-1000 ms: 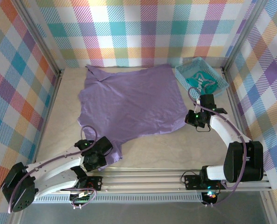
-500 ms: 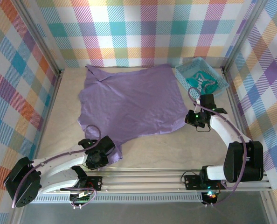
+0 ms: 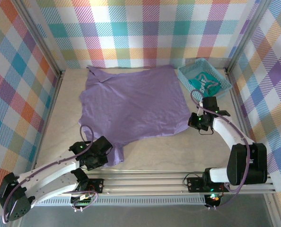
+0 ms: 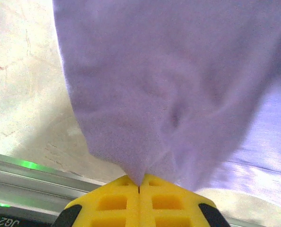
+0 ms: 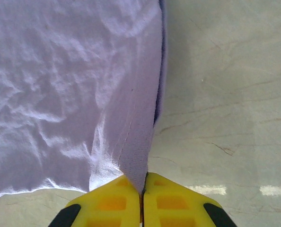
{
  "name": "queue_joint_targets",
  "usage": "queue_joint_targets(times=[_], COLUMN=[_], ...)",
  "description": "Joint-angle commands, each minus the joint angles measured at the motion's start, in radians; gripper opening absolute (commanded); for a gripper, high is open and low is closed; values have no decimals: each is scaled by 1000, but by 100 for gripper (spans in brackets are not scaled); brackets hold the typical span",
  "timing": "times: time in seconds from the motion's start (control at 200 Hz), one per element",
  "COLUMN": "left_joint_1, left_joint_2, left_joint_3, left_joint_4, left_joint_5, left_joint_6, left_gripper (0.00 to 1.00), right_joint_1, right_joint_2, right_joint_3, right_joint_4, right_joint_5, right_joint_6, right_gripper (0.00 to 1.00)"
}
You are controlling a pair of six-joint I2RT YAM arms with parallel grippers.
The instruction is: Fold the inside-out t-shirt
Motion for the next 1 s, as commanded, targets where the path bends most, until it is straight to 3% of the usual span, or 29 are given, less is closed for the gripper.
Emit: queue_joint_targets(times=[0.0,0.25,0.575,0.795,0.995], left_joint_1=[47,243,563,663,739], left_joint_2=[-50,-65,64,241,392], left_joint_3=[76,209,328,413,541], left_joint_4=[-73,-56,46,193,229], left_joint_5=[-30,21,126,168,179], left_joint_6=[44,222,477,539,590], left_gripper=[0,0,0,0,0], right_joint_1=[3,2,2,2,4], right_joint_2=[-25,-1,151,258,356], right_joint_3=[-13,56,194,300,386], right_joint_4=[-29,-42,-41,-40,-47], right_joint_5=[23,20,68,92,82], right_joint_6=[6,-14,-59,-74,-75], right_gripper=[7,7,9,10,11])
